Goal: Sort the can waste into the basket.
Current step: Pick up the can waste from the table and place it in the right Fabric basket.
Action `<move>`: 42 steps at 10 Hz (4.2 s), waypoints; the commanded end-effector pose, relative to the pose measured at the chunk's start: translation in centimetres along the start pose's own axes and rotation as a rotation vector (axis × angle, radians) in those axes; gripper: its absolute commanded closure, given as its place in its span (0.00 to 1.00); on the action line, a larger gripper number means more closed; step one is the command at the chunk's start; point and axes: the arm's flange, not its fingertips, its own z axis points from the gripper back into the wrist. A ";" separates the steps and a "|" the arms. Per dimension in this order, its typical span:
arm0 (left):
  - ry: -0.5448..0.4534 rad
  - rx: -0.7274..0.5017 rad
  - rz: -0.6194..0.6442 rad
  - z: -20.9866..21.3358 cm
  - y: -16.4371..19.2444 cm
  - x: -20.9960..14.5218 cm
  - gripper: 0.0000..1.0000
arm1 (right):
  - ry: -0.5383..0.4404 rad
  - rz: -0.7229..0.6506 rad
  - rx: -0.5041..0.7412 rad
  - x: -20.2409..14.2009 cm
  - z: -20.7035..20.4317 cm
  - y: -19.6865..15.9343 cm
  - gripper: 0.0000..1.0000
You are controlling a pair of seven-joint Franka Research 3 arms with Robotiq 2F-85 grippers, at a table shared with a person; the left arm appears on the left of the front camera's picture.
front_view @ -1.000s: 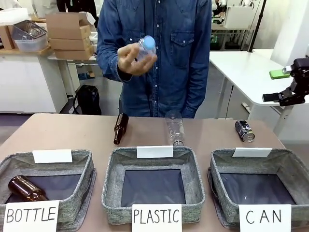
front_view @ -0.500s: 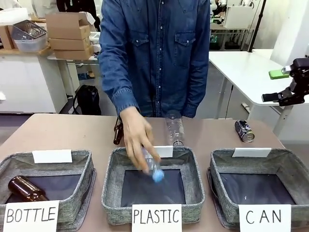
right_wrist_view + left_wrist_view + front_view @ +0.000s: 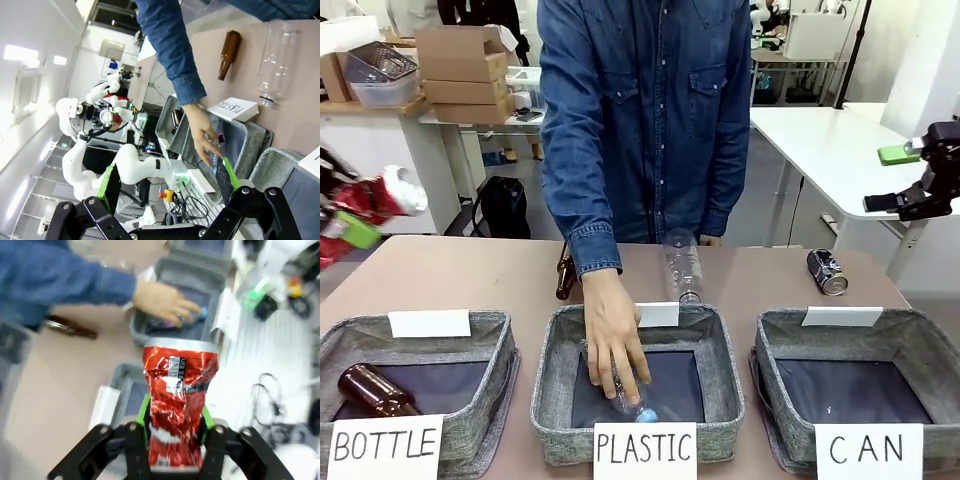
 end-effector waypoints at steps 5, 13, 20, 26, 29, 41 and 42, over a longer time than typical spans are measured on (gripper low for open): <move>-0.063 0.100 0.071 4.9 -2.2 -6.9 0.60 | -0.015 0.026 0.025 0.2 -0.2 0.0 0.00; -0.222 -0.290 -0.301 -16.6 -11.6 22.9 0.60 | -0.194 -0.032 -0.414 -11.0 24.1 0.9 0.00; -0.156 -0.075 -0.598 -40.0 -16.8 34.1 0.60 | -0.193 -0.034 -0.385 -10.4 23.2 2.2 0.00; -0.032 -0.173 -0.515 -48.1 -12.7 33.7 0.60 | -0.193 -0.034 -0.385 -10.4 23.2 2.2 0.00; -0.033 -0.181 -0.494 -48.9 -11.8 34.1 0.60 | -0.193 -0.034 -0.385 -10.4 23.2 2.2 0.00; 0.111 -0.324 -0.385 -44.2 -12.1 32.5 0.00 | -0.193 -0.034 -0.385 -10.4 23.2 2.2 0.00; 0.162 -0.291 -0.398 -40.1 -11.9 31.1 0.00 | -0.193 -0.034 -0.385 -10.4 23.2 2.2 0.00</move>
